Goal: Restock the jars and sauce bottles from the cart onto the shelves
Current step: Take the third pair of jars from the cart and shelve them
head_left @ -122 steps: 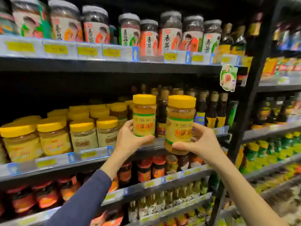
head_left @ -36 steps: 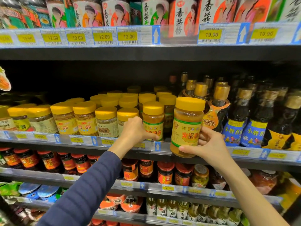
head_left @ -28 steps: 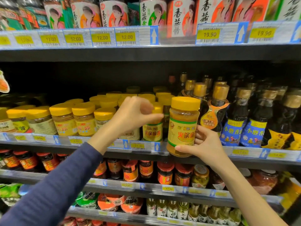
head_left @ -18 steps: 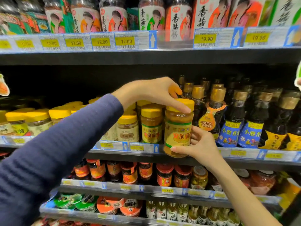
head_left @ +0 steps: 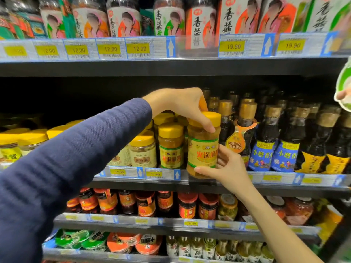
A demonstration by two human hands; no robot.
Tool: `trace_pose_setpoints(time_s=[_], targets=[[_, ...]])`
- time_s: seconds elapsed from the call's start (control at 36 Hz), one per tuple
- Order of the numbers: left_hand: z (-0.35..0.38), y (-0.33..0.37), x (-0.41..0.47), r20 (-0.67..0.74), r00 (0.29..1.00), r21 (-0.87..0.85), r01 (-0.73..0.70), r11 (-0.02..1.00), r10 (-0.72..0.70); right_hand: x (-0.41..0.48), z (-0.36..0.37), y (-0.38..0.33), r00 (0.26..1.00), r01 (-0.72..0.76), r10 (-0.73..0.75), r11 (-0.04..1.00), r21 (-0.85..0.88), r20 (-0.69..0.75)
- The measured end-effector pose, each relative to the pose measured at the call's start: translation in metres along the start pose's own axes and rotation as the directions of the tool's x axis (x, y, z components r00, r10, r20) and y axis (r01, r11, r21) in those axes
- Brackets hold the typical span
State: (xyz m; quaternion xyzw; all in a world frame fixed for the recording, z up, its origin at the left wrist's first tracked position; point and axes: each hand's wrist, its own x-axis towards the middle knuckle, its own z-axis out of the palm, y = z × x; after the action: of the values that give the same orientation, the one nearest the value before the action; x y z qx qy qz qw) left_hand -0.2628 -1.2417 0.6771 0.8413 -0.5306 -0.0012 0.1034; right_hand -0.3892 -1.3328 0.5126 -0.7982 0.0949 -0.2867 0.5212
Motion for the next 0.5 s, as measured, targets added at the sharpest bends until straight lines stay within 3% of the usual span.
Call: trace_pose_setpoints(time_s=[0.08,0.22,0.36,0.5], targets=[[-0.001,-0.004,0.002,-0.021,0.999,0.015,0.031,0.999,-0.031,0.001,0.000,0.003,1.000,0.019,-0.019,1.000,-0.008,0.000],[-0.001,-0.010,0.008,0.066,0.995,0.048,0.072,0.996,-0.075,0.000,-0.006,0.009,0.998,0.059,-0.057,0.996,-0.061,0.036],[0.002,-0.016,0.017,0.161,0.979,0.049,0.120,0.992,-0.127,-0.012,-0.012,0.012,0.996,0.071,-0.053,0.947,-0.313,0.065],[0.009,-0.023,0.024,0.106,0.992,-0.062,0.082,0.995,-0.075,-0.021,-0.014,0.020,0.992,0.113,-0.064,0.827,-0.550,0.108]])
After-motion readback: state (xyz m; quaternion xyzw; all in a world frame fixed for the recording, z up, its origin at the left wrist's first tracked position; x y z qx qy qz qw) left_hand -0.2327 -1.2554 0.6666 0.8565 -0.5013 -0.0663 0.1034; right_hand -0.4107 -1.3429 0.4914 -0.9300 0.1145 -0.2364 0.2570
